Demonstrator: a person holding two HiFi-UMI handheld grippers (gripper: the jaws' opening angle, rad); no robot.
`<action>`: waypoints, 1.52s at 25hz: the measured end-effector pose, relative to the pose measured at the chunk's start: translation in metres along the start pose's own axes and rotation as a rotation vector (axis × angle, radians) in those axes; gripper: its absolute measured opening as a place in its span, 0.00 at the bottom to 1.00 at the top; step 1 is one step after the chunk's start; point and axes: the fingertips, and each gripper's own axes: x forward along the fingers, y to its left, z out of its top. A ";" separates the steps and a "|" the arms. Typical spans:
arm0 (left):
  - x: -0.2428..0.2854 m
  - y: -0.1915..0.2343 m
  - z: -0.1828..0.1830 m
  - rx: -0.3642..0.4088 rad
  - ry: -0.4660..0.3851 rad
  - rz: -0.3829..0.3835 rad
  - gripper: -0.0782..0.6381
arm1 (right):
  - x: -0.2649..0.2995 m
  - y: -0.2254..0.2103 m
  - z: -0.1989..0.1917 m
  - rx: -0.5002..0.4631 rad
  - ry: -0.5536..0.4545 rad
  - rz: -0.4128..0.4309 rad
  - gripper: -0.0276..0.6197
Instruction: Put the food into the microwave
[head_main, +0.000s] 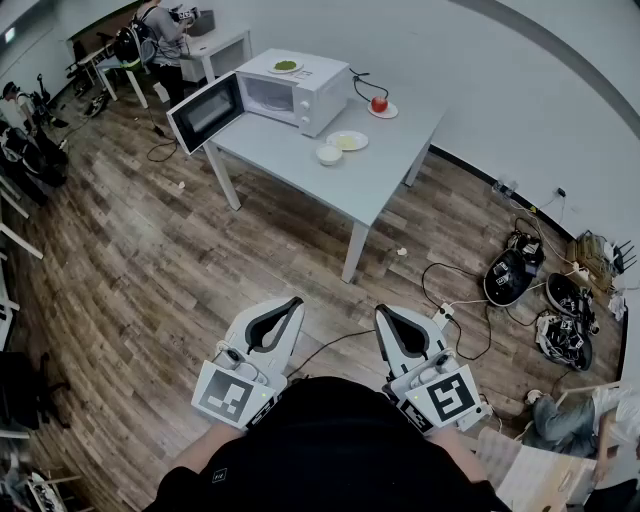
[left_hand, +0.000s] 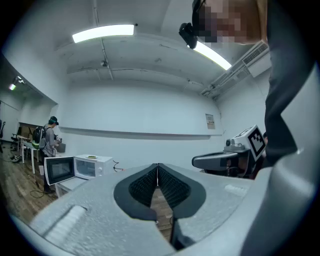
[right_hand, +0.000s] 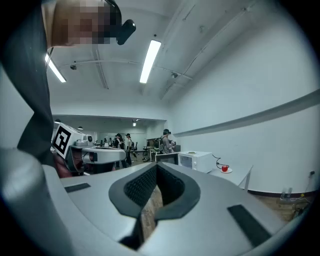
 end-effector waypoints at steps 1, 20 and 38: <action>-0.003 0.002 -0.001 -0.002 0.001 -0.001 0.12 | 0.001 0.003 -0.001 -0.001 0.001 -0.002 0.06; -0.081 0.083 -0.030 -0.008 0.049 0.085 0.12 | 0.081 0.102 -0.031 0.104 0.068 0.158 0.06; 0.044 0.168 -0.026 0.003 0.075 0.124 0.12 | 0.208 0.002 -0.035 0.160 0.072 0.292 0.06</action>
